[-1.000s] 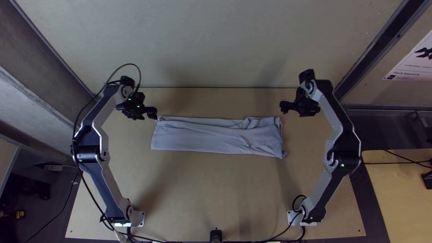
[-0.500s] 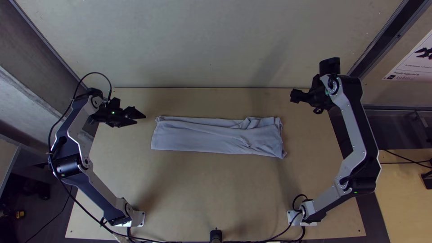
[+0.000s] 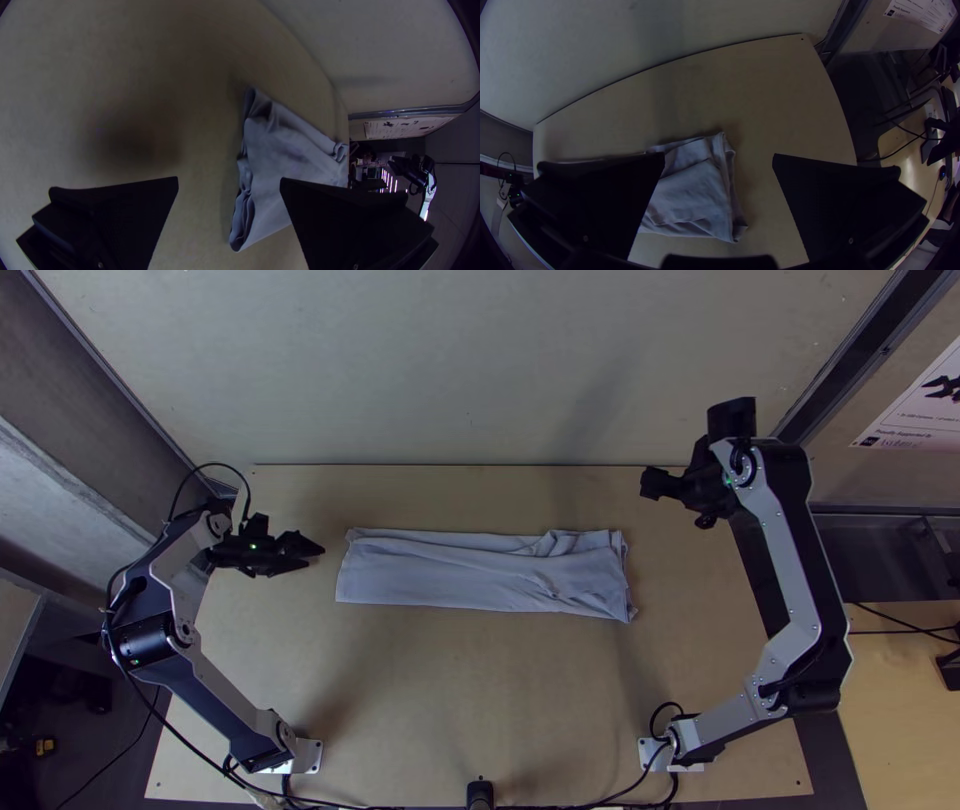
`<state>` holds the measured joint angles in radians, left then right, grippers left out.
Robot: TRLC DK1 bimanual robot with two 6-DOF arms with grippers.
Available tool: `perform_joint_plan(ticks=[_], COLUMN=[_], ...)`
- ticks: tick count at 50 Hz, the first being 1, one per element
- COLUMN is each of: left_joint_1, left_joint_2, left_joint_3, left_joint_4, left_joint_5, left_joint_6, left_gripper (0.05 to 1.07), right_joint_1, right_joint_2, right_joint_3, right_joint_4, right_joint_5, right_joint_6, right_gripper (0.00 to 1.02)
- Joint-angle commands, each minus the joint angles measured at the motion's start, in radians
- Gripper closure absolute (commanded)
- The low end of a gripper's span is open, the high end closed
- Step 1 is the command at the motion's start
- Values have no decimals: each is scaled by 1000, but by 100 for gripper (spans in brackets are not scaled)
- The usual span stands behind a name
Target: Fold the t-shirt
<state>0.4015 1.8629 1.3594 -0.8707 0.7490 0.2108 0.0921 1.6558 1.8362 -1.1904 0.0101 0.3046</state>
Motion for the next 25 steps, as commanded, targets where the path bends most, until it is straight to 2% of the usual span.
perform_joint_plan(ticks=[1,9,25], left_joint_1=[-23,-87,-244], left_joint_2=[7,13,21], left_joint_3=[-65,-132,-164], left_joint_4=[19,79,219], left_joint_5=[18,16,13], left_joint_6=[25,7,-160], left_gripper=[10,10,10], right_joint_1=[28,41,38], right_joint_2=[-33,-44,-83], right_joint_3=[-38,-43,-84], right_joint_4=[-8,-8,-6], right_joint_5=[-6,-6,-6], right_joint_6=[34,39,37], right_gripper=[3,3,3])
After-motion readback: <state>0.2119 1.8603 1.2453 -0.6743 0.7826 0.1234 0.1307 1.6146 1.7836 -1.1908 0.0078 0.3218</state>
